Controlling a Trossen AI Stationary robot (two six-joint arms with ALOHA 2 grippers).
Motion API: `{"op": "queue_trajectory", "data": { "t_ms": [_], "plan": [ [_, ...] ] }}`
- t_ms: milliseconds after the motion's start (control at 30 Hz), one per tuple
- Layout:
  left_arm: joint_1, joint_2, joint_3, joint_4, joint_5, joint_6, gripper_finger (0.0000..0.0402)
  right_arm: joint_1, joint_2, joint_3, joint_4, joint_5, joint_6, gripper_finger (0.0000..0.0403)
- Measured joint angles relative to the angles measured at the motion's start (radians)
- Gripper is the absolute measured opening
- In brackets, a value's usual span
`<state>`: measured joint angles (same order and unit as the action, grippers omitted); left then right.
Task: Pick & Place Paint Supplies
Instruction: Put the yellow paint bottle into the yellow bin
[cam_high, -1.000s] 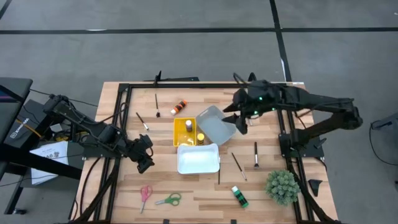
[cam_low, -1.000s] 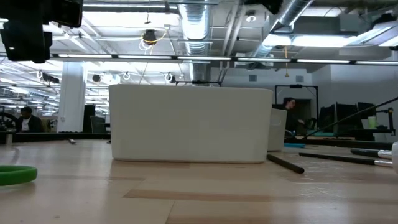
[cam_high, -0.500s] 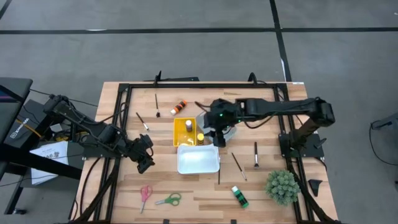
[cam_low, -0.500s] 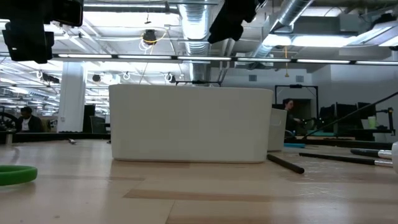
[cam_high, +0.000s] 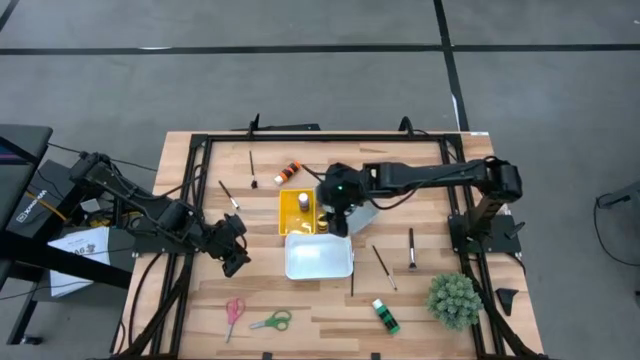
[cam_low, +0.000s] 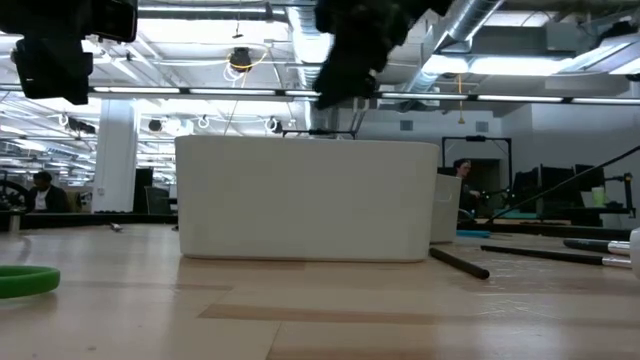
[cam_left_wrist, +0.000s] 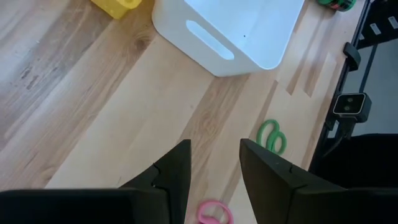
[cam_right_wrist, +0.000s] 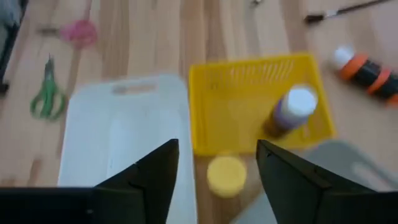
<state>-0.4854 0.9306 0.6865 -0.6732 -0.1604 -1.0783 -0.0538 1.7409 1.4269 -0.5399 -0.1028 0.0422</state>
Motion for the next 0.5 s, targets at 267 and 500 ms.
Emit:
{"op": "queue_trajectory", "data": {
  "t_ms": [267, 500],
  "plan": [
    [0.000, 0.000, 0.000, -0.008, 0.000, 0.005, 0.0131, 0.030, 0.053, -0.003, -0.028, 0.026, -0.132, 0.0253],
    [0.000, 0.000, 0.000, -0.007, 0.000, 0.005, 0.0131, 0.045, 0.080, -0.004, -0.029, 0.103, -0.124, 0.0253]
  ]
}}
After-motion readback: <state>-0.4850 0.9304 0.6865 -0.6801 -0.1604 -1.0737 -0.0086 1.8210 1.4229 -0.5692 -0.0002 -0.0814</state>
